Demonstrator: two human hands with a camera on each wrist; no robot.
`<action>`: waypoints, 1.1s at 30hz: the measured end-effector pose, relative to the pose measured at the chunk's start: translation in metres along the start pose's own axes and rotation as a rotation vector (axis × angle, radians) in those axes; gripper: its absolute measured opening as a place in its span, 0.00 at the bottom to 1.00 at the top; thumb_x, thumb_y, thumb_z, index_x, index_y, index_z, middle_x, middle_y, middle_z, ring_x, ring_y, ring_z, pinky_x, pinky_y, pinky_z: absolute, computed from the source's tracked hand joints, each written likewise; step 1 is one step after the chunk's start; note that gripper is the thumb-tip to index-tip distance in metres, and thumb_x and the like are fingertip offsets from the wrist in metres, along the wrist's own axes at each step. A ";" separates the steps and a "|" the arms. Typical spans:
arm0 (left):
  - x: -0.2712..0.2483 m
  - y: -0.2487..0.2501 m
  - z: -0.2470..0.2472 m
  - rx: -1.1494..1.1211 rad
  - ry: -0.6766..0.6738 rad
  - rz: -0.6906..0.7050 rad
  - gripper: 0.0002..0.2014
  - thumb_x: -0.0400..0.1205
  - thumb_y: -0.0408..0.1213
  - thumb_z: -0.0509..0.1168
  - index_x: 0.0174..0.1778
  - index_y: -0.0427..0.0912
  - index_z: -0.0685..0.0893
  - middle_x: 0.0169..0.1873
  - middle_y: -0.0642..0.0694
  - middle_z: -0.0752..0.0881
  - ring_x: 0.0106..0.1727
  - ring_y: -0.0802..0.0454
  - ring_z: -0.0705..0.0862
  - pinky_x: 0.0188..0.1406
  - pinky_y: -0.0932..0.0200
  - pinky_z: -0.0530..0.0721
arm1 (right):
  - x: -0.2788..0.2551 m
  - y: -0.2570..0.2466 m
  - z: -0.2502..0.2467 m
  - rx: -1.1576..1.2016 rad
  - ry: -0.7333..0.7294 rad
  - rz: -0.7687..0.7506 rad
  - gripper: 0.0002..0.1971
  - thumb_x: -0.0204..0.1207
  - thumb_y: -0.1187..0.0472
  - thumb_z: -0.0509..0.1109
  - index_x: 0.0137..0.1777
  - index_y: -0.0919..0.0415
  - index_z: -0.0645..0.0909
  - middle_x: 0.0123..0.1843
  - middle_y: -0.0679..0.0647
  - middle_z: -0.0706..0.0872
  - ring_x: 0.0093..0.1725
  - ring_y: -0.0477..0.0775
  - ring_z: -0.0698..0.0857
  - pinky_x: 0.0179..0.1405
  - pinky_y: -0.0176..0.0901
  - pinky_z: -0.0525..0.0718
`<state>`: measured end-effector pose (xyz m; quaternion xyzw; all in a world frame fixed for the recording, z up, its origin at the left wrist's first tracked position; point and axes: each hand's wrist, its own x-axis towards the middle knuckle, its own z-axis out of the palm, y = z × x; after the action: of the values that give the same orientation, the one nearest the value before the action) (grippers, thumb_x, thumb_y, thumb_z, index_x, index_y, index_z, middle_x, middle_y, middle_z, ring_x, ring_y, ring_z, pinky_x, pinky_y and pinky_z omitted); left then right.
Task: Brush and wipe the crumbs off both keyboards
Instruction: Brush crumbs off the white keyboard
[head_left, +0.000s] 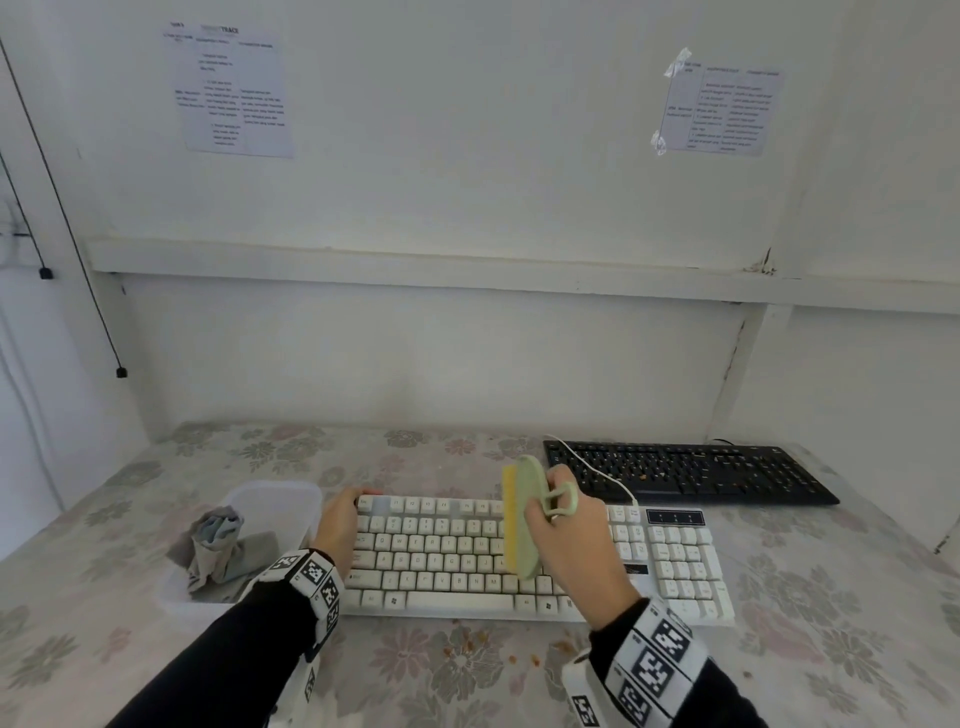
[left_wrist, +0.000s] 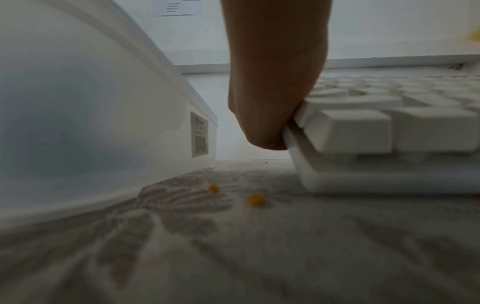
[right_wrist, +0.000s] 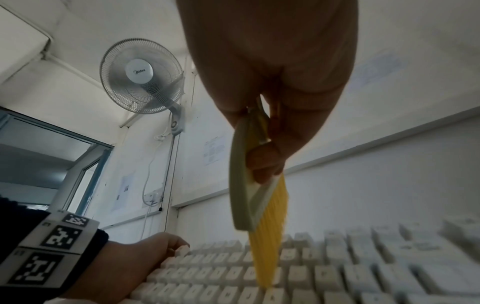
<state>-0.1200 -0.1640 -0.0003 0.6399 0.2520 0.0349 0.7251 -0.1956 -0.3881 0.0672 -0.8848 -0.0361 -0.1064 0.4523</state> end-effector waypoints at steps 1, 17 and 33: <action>0.000 0.000 0.000 -0.001 0.004 0.000 0.15 0.83 0.38 0.55 0.37 0.42 0.84 0.21 0.44 0.82 0.29 0.45 0.80 0.33 0.56 0.79 | 0.002 -0.001 0.006 0.025 -0.006 0.003 0.06 0.81 0.65 0.60 0.49 0.52 0.68 0.33 0.52 0.80 0.26 0.47 0.79 0.16 0.30 0.77; -0.002 0.002 -0.001 -0.021 0.001 -0.030 0.14 0.84 0.38 0.57 0.34 0.43 0.82 0.13 0.49 0.80 0.28 0.46 0.79 0.31 0.57 0.78 | -0.003 -0.009 0.023 -0.020 -0.059 0.016 0.08 0.80 0.64 0.60 0.38 0.59 0.71 0.28 0.51 0.75 0.20 0.41 0.72 0.17 0.30 0.68; 0.010 -0.004 -0.007 -0.048 -0.053 -0.061 0.16 0.82 0.40 0.56 0.31 0.45 0.82 0.16 0.47 0.80 0.25 0.46 0.78 0.29 0.58 0.78 | -0.013 -0.017 0.042 -0.101 -0.196 0.057 0.17 0.81 0.64 0.58 0.30 0.54 0.63 0.24 0.48 0.68 0.19 0.42 0.65 0.15 0.28 0.64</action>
<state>-0.1156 -0.1549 -0.0076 0.6150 0.2516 0.0018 0.7473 -0.2040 -0.3437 0.0541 -0.9134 -0.0493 -0.0081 0.4041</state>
